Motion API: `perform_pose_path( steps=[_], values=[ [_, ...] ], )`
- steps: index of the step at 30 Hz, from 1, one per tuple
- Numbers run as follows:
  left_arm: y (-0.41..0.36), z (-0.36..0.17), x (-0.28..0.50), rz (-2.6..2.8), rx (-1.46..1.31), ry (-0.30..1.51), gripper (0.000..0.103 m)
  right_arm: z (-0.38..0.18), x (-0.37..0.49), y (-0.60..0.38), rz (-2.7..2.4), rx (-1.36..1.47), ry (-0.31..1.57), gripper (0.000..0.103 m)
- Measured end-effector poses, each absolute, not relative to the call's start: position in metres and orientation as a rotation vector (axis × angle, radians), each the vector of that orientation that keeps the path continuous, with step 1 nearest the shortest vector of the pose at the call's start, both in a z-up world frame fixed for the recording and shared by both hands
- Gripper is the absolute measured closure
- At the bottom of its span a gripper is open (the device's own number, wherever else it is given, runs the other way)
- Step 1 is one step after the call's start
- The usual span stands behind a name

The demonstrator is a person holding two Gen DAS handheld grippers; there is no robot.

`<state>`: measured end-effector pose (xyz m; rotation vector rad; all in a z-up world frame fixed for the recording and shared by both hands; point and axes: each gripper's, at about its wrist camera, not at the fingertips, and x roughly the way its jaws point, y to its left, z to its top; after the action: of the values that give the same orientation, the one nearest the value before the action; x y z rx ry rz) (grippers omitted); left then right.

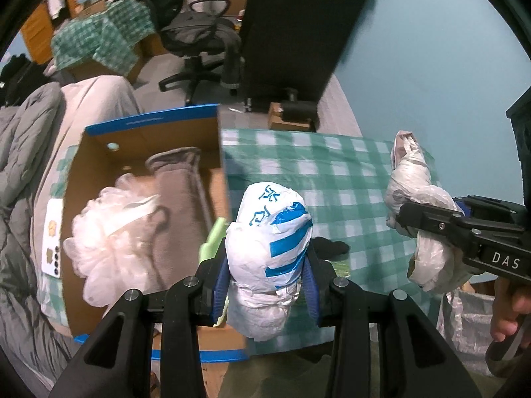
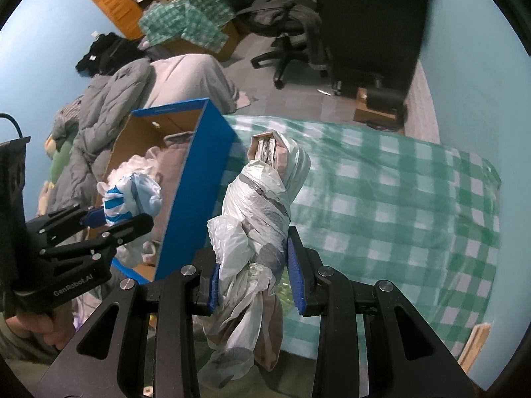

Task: Organize soft objects
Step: 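Lift the sock and bag bundle and carry both toward the box, then release the sock from the left tool while the right tool drops the bag into the box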

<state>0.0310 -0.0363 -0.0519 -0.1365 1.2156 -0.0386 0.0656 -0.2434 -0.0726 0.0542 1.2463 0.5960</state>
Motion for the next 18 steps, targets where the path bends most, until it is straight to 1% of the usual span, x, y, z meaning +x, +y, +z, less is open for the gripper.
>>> perform_pose_path(
  steps=[18],
  values=[
    [0.046, -0.071, 0.013, 0.122, -0.222, 1.242, 0.064, -0.078, 0.081, -0.141, 0.763, -0.026, 1.267, 0.071]
  ],
)
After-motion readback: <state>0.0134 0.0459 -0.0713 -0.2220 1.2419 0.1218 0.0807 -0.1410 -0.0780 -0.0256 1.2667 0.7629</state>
